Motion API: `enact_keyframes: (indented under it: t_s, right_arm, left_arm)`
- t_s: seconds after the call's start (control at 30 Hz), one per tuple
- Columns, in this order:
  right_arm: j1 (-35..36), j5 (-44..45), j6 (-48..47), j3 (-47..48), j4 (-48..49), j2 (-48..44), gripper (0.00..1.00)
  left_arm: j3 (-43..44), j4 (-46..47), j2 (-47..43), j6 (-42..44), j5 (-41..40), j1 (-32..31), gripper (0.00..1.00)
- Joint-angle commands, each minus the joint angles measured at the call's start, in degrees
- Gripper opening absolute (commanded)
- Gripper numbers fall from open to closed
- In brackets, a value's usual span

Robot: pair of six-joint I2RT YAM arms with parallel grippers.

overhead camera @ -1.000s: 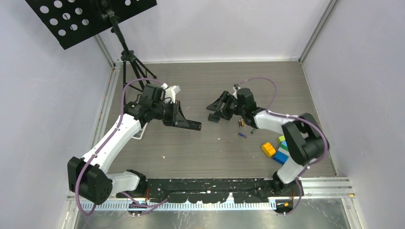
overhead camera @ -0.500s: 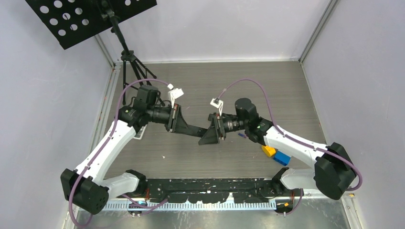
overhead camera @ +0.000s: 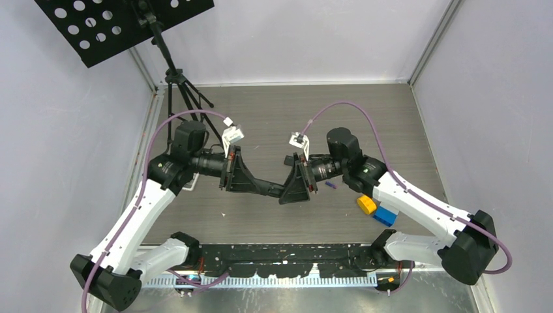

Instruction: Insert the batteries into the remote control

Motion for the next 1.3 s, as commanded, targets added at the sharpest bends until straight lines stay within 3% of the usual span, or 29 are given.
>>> enact_keyframes:
  t_s: [0.0,0.1,0.23,0.47,0.5,0.57,0.6,0.67,0.73,0.8,1.03,1.27]
  right_arm:
    - [0.3,-2.5,-4.1,5.3,-4.2,-0.4,0.60]
    - [0.5,-3.5,-6.4,7.5,-6.5,1.1,0.57]
    - [1.0,-5.1,-7.4,9.4,-6.7,3.1,0.44]
    - [1.6,-7.9,-8.4,10.8,-6.3,5.7,0.40]
    - [1.6,-8.0,-8.7,11.2,-6.7,6.1,0.37]
    - [1.6,-7.9,-9.3,12.0,-7.4,7.0,0.20]
    - [1.6,-7.7,-9.3,12.4,-7.4,7.3,0.12]
    - [1.6,-6.0,-9.2,13.0,-7.4,7.3,0.01]
    - [1.6,-3.0,-8.2,13.1,-6.1,6.7,0.00]
    - [1.6,1.1,-5.7,12.2,-2.7,5.3,0.00]
    - [1.6,21.9,15.2,4.2,23.8,1.0,0.00]
    - [1.6,31.7,30.6,-0.8,41.3,3.3,0.00]
  left_arm:
    - [0.0,1.3,-0.1,0.8,2.1,-0.3,0.00]
    - [0.3,1.3,0.4,0.8,2.3,-0.3,0.00]
    - [0.7,1.1,0.7,0.6,2.2,-0.3,0.00]
    - [0.2,3.6,0.5,-1.9,3.1,-0.3,0.00]
    - [0.3,3.8,0.5,-2.1,3.1,-0.3,0.00]
    - [0.2,4.7,0.6,-3.1,3.2,-0.3,0.00]
    - [0.2,5.4,0.6,-3.7,3.0,-0.3,0.07]
    - [0.3,7.0,0.5,-5.8,1.9,-0.3,0.41]
    - [0.3,10.0,0.1,-9.4,-0.1,-0.3,0.66]
    - [-0.9,16.3,-0.7,-15.8,-3.7,-0.3,0.79]
    - [-9.7,52.8,-3.9,-43.9,-22.1,-0.3,0.88]
    - [-13.4,61.0,-6.5,-47.5,-34.9,-0.3,0.89]
